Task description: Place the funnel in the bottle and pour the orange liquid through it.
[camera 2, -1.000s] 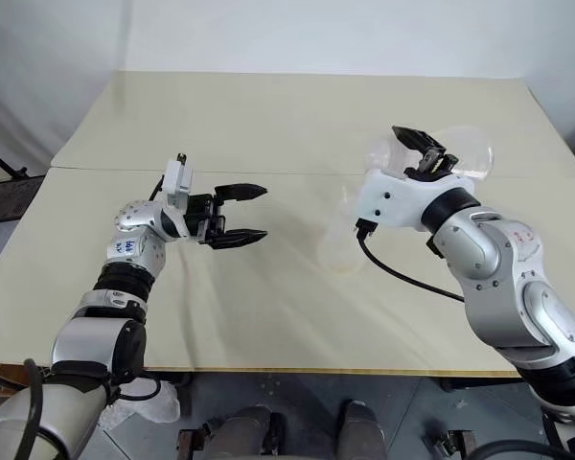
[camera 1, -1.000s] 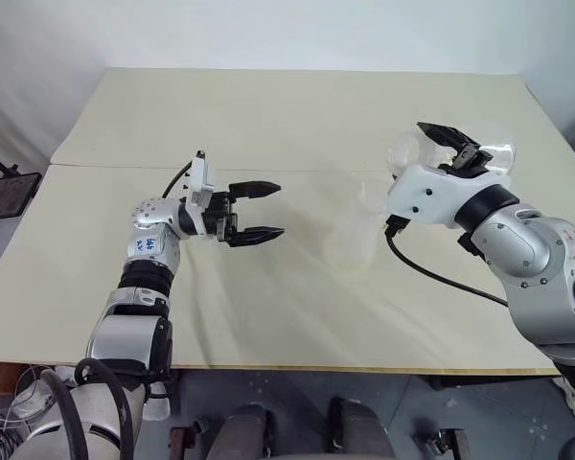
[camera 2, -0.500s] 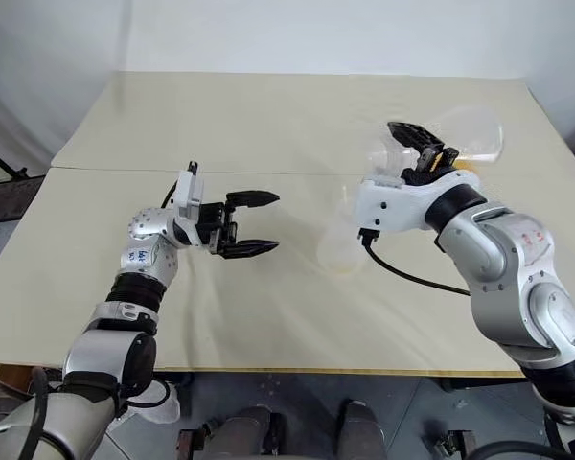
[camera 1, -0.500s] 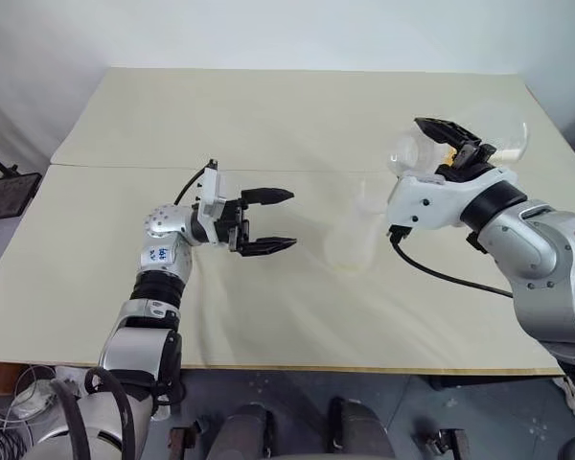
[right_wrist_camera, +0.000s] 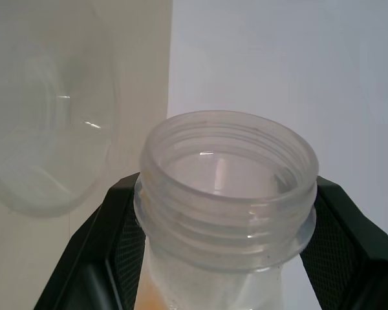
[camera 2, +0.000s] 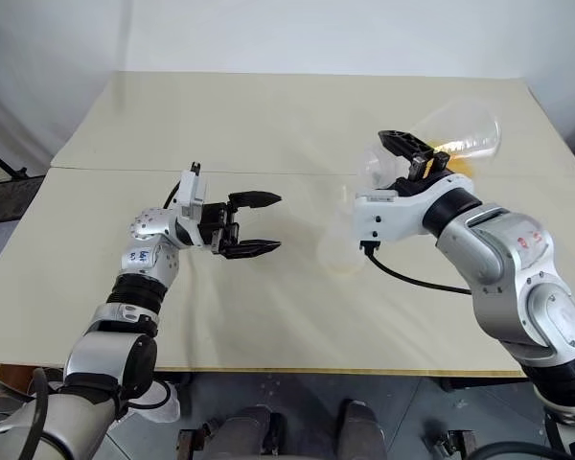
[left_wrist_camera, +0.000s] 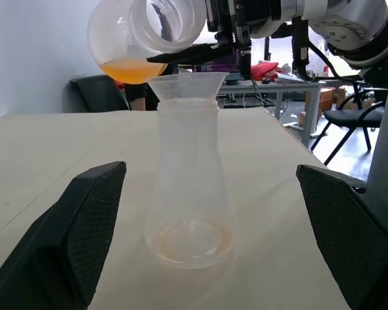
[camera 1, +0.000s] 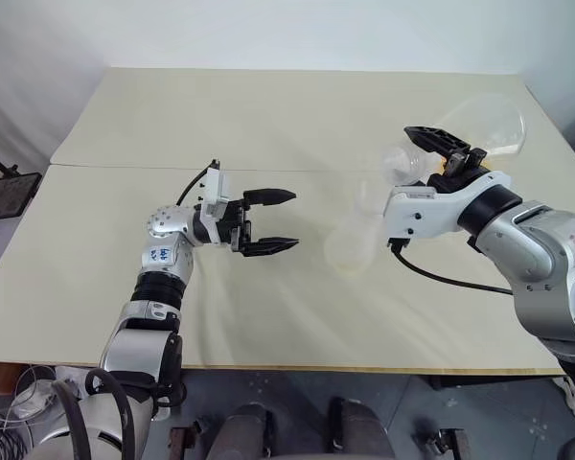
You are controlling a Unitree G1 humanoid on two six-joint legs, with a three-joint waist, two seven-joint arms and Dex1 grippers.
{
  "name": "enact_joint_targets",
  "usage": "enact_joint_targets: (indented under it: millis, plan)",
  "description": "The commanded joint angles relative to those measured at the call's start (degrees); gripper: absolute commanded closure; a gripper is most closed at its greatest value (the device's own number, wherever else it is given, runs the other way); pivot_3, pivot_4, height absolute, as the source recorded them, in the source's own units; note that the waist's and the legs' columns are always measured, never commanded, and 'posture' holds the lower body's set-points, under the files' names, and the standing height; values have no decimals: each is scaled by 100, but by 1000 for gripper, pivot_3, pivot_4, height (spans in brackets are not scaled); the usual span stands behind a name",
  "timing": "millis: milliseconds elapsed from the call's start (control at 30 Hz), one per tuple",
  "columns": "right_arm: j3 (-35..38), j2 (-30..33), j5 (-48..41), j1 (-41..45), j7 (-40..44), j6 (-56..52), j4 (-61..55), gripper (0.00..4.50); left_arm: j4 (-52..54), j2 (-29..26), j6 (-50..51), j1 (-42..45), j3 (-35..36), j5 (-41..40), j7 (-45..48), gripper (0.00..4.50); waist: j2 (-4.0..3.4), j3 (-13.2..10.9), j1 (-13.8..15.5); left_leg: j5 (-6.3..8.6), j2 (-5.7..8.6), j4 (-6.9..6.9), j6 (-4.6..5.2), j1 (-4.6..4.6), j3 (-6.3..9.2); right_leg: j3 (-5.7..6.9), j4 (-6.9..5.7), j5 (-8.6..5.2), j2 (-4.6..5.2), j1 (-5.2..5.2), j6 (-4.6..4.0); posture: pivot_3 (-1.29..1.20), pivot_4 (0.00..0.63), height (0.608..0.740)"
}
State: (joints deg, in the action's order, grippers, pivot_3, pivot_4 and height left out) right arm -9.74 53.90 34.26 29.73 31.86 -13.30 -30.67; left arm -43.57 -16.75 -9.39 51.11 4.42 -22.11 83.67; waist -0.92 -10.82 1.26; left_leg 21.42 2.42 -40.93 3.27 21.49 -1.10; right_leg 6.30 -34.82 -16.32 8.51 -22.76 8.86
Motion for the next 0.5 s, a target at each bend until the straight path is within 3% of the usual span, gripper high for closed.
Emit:
enact_joint_targets:
  millis: [33,500]
  plan:
    - [295,17,206,26,8,207,-59,1690,128,0,-5,33,-6,-20,15,0,0,0,0,0,0,0,0,0,0,0,0,0,0,0,0,0,150,740]
    - [452,112,694,19,15,817,228,1690,142,11,36,34,-24,-55,77,0,0,0,-2,0,0,0,0,0,0,0,0,0,0,0,0,0,150,740]
